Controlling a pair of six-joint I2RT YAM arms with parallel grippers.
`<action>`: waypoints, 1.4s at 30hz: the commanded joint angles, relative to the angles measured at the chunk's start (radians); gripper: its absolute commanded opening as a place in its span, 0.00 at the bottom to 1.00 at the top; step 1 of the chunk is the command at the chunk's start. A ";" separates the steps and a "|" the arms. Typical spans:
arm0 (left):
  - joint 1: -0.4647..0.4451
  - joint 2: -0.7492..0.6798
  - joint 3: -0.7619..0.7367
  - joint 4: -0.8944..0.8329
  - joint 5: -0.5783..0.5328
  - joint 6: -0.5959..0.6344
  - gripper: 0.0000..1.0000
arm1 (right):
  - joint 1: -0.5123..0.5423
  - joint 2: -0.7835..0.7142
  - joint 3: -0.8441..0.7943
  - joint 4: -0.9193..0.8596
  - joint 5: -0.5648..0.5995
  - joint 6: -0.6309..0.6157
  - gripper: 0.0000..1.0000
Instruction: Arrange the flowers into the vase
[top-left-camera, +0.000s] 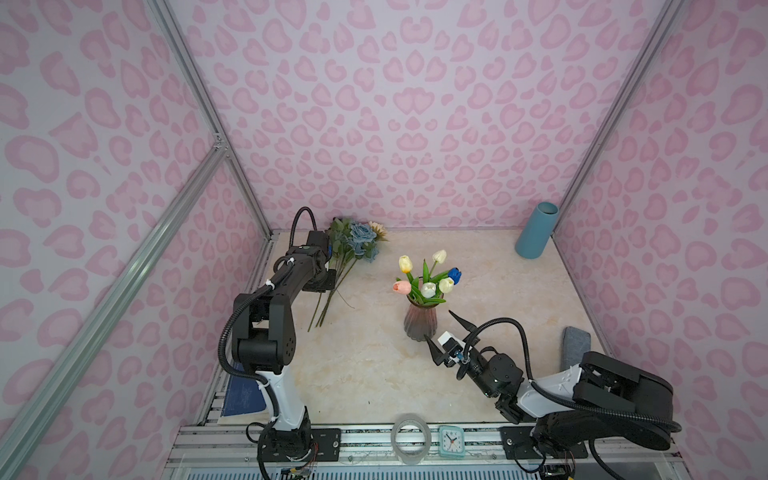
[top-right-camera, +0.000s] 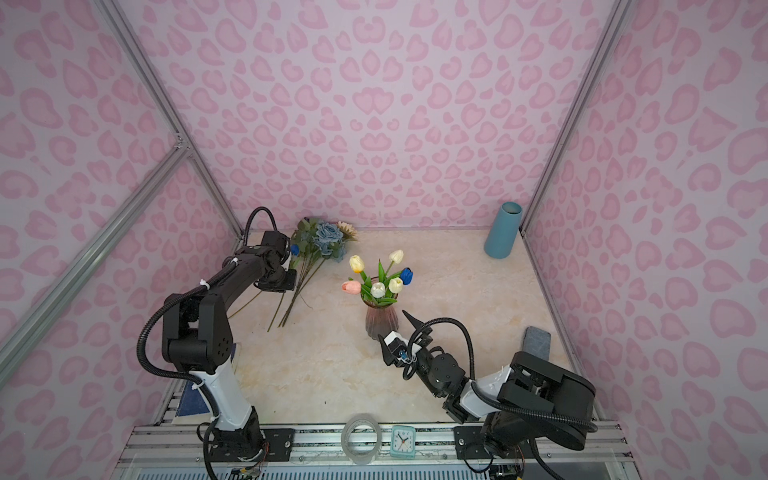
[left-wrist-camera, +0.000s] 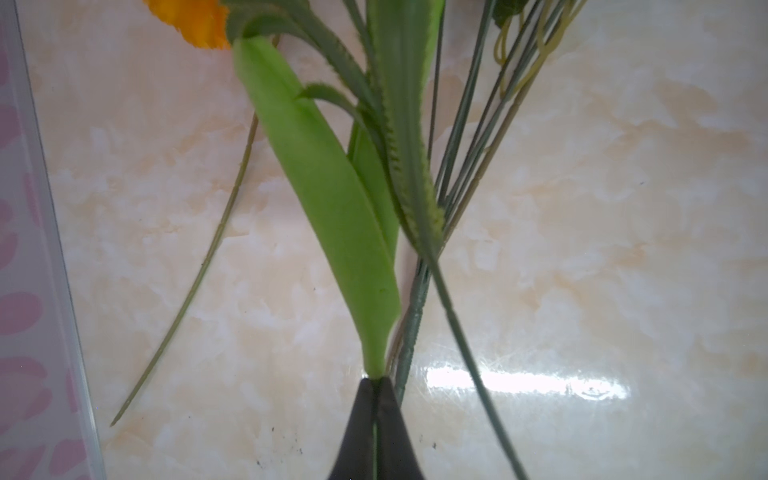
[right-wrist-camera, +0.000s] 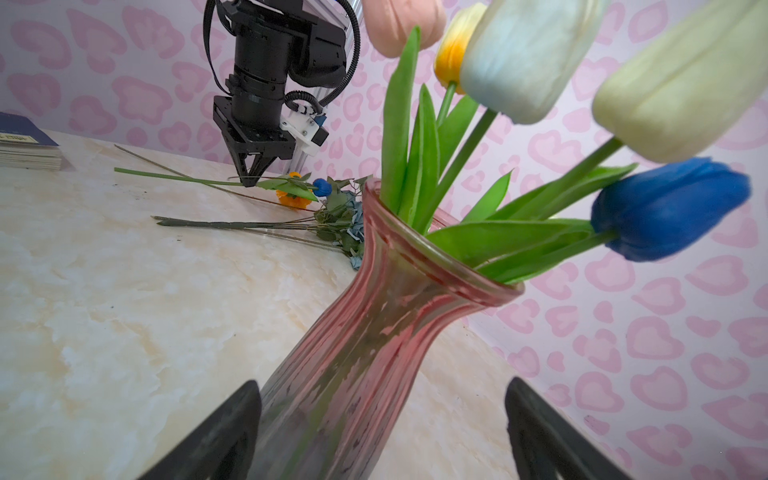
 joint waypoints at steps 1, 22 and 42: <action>0.001 -0.013 -0.016 0.009 -0.068 -0.021 0.03 | 0.002 -0.002 -0.002 0.031 0.012 -0.006 0.91; -0.014 -0.321 -0.018 0.077 0.120 0.018 0.03 | 0.004 0.020 -0.002 0.063 0.017 -0.004 0.91; -0.002 -0.133 -0.299 0.337 0.361 -0.056 0.21 | 0.014 -0.005 -0.006 0.042 0.030 -0.024 0.91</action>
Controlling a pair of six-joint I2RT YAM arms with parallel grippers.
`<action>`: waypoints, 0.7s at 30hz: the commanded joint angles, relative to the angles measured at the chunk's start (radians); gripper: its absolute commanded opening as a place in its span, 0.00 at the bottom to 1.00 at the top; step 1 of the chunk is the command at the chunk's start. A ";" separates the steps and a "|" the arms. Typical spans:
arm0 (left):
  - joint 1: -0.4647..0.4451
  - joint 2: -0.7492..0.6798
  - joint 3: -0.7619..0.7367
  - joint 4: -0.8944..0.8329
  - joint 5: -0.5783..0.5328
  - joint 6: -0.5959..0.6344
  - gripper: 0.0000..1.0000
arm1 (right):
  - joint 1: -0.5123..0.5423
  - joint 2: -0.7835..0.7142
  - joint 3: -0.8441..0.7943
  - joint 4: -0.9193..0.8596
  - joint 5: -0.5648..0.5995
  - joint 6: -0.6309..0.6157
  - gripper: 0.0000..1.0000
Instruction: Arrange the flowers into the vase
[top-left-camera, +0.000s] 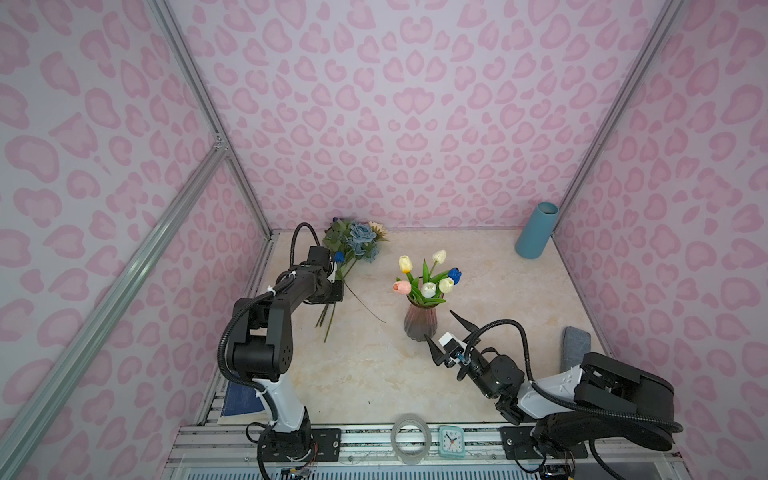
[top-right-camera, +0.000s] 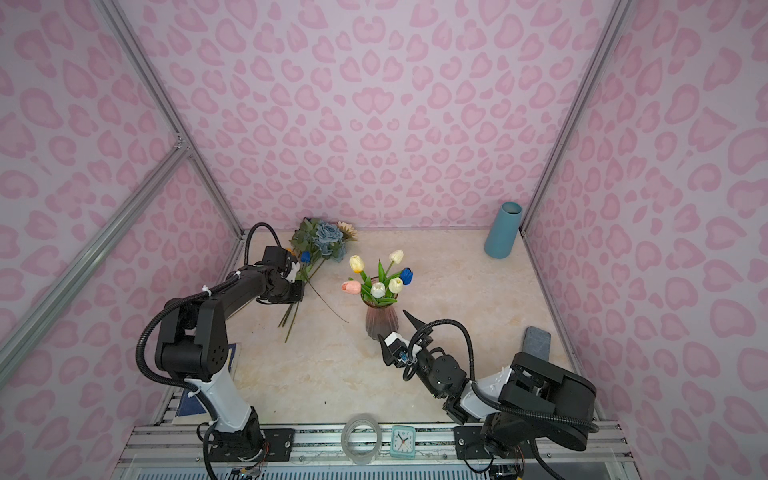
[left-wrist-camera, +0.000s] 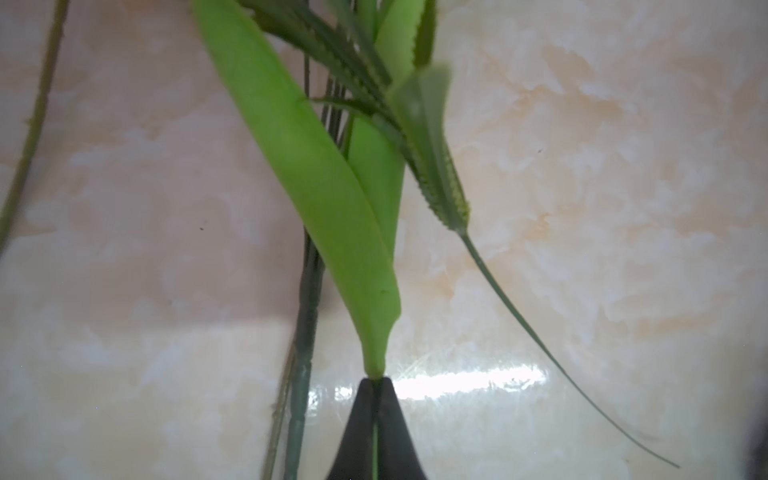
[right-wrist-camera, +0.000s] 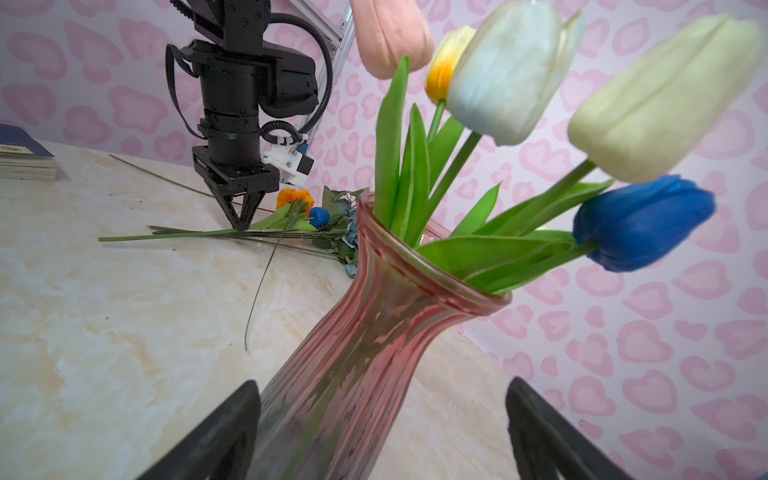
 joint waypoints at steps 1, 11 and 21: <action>0.002 -0.077 -0.038 0.085 0.101 -0.013 0.21 | 0.002 0.004 -0.002 0.017 0.012 -0.004 0.92; 0.002 -0.304 -0.065 0.130 0.090 -0.020 0.07 | 0.008 0.020 0.006 0.020 0.012 -0.007 0.92; -0.091 -0.161 -0.030 0.103 0.046 -0.167 0.31 | 0.015 0.028 0.013 0.019 0.010 -0.011 0.92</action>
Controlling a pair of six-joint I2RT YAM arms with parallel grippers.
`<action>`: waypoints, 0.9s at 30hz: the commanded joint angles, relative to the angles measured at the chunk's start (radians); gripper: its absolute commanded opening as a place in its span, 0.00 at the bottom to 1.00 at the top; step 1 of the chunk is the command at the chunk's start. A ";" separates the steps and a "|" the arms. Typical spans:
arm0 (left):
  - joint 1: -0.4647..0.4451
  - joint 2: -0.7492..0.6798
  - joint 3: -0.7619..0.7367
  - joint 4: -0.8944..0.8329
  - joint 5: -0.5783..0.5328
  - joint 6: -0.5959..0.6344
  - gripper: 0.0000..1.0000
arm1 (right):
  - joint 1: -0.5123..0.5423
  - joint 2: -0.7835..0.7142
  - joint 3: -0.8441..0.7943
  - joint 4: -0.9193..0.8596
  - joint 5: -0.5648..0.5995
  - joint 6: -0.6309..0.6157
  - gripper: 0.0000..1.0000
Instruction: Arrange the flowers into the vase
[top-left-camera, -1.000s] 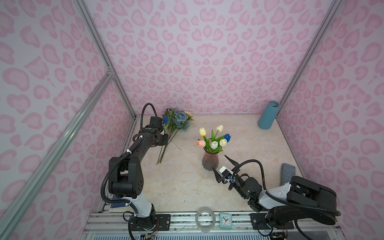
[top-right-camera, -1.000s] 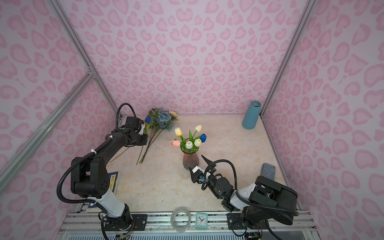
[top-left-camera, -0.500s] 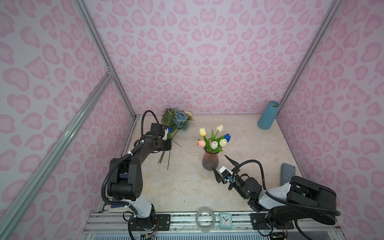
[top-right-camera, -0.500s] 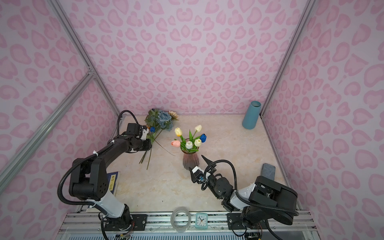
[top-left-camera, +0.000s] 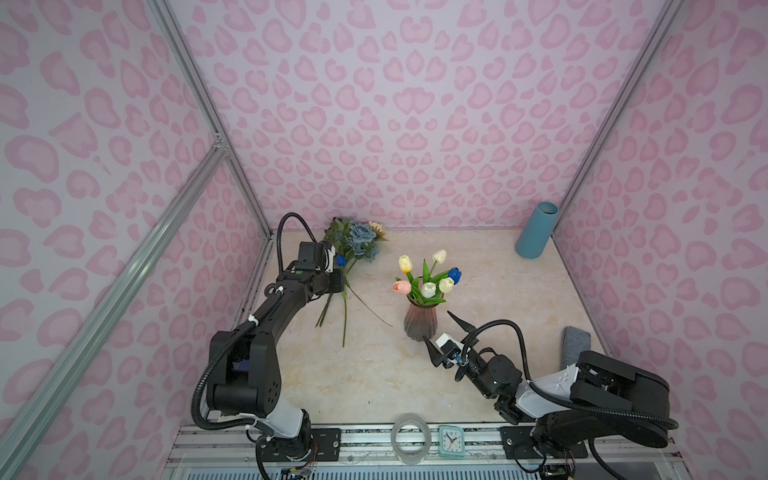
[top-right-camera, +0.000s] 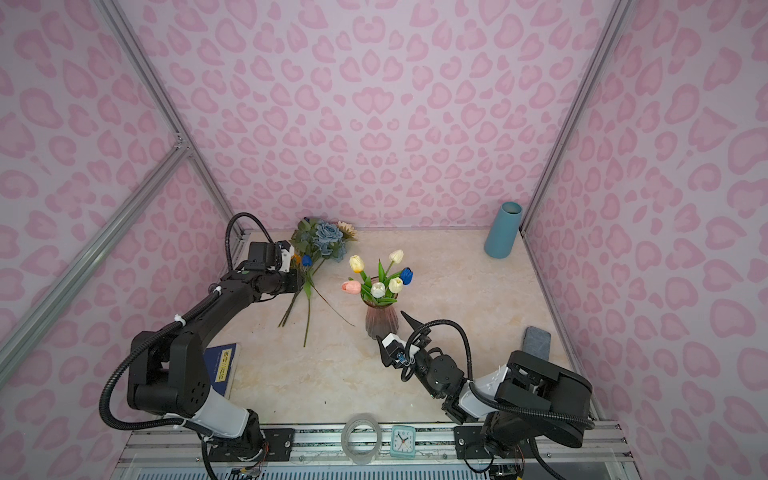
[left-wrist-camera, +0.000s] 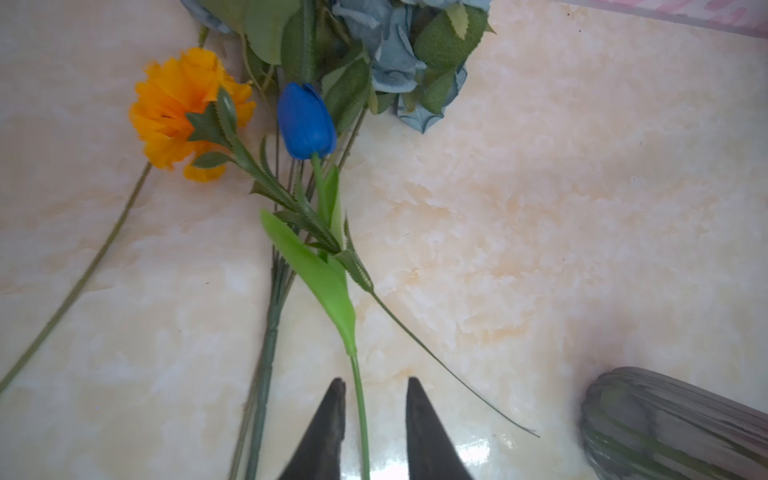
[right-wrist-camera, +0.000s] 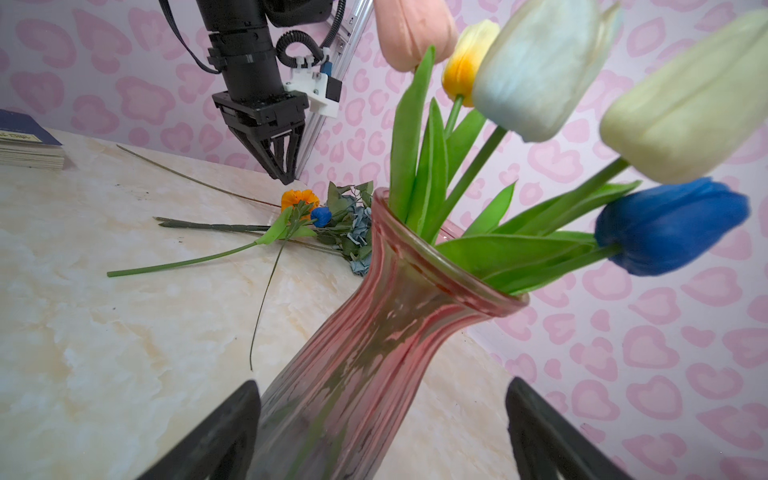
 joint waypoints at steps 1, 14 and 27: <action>-0.051 0.052 0.013 -0.009 -0.036 -0.084 0.33 | 0.004 0.005 0.005 0.017 0.012 -0.008 0.92; -0.087 0.274 0.111 -0.009 -0.089 -0.154 0.48 | 0.011 0.004 0.005 0.014 0.035 -0.021 0.91; -0.089 0.262 0.133 -0.042 -0.097 -0.140 0.08 | 0.010 0.019 0.003 0.034 0.040 -0.025 0.92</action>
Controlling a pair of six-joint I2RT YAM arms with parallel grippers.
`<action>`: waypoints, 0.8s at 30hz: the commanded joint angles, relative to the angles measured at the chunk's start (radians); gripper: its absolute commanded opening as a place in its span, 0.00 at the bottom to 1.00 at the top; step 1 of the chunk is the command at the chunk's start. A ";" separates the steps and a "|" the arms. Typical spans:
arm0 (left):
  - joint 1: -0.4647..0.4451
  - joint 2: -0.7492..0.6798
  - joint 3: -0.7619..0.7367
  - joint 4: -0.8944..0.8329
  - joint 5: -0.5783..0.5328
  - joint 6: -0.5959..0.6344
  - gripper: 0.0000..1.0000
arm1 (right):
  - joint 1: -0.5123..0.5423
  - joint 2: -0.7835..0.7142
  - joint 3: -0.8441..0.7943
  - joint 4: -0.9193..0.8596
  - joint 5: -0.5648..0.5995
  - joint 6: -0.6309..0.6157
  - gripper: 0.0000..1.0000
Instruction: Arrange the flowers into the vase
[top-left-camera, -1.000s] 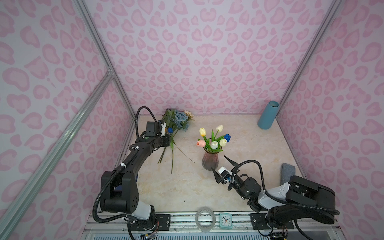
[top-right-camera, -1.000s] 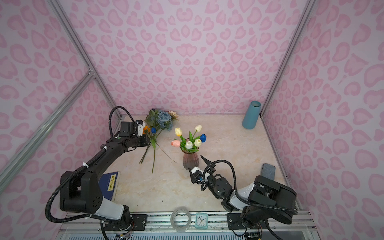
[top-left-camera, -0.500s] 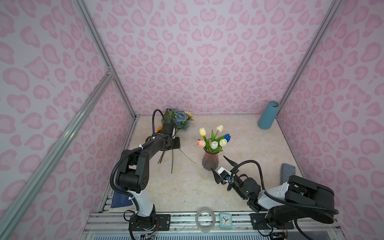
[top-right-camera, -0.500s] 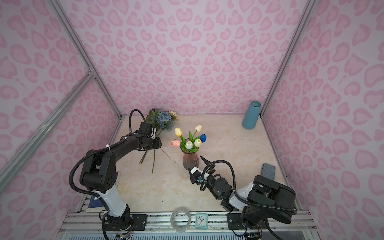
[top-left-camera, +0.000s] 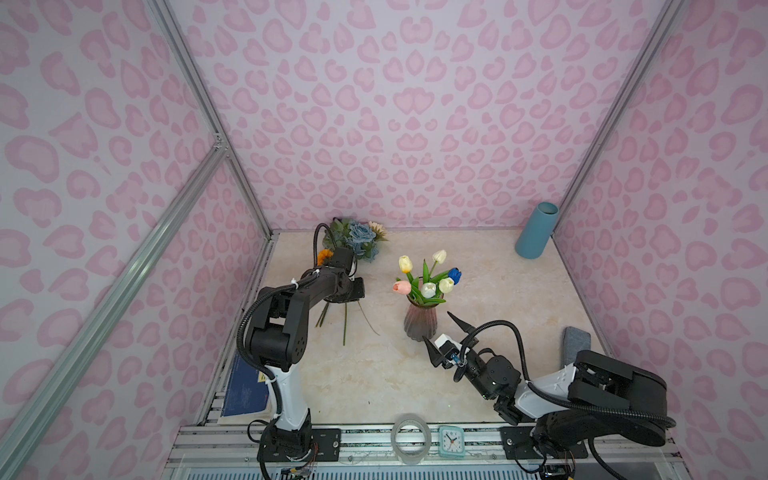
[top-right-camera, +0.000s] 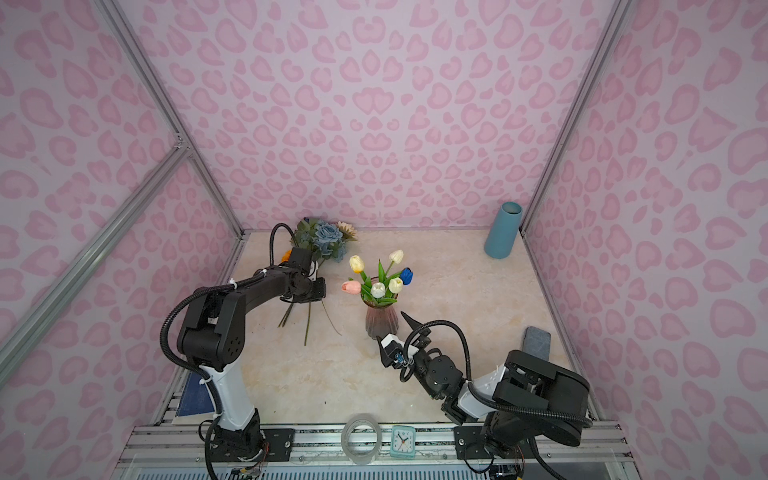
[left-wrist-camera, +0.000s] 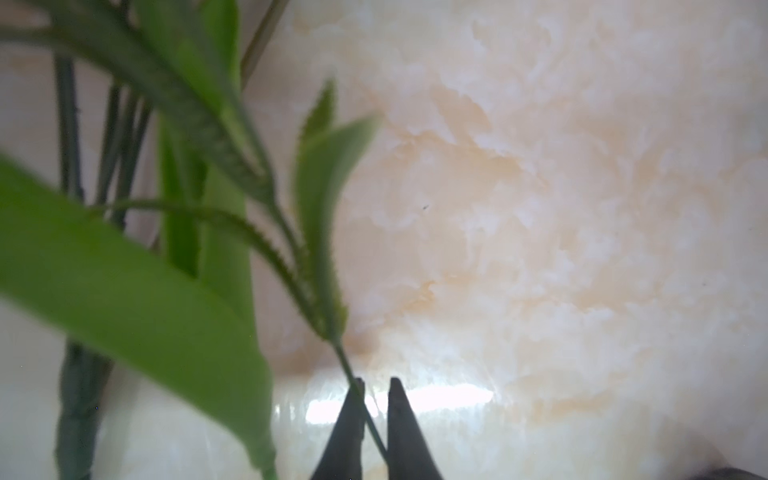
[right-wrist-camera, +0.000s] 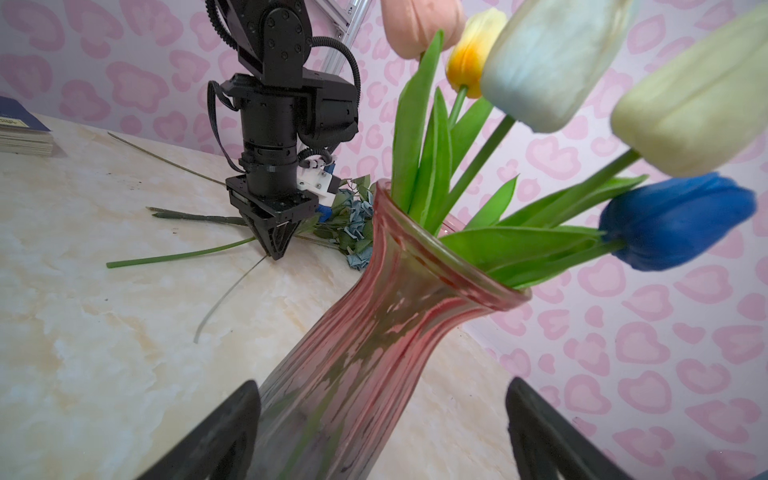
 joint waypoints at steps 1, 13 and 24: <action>-0.001 -0.070 0.009 -0.023 -0.026 0.012 0.06 | 0.001 0.006 0.003 0.037 0.014 -0.006 0.92; 0.149 -0.301 0.049 -0.219 -0.186 0.142 0.03 | 0.005 0.009 0.001 0.045 0.004 0.000 0.92; 0.199 -0.023 0.126 -0.232 -0.297 0.269 0.29 | 0.018 0.008 0.004 0.040 0.022 -0.025 0.92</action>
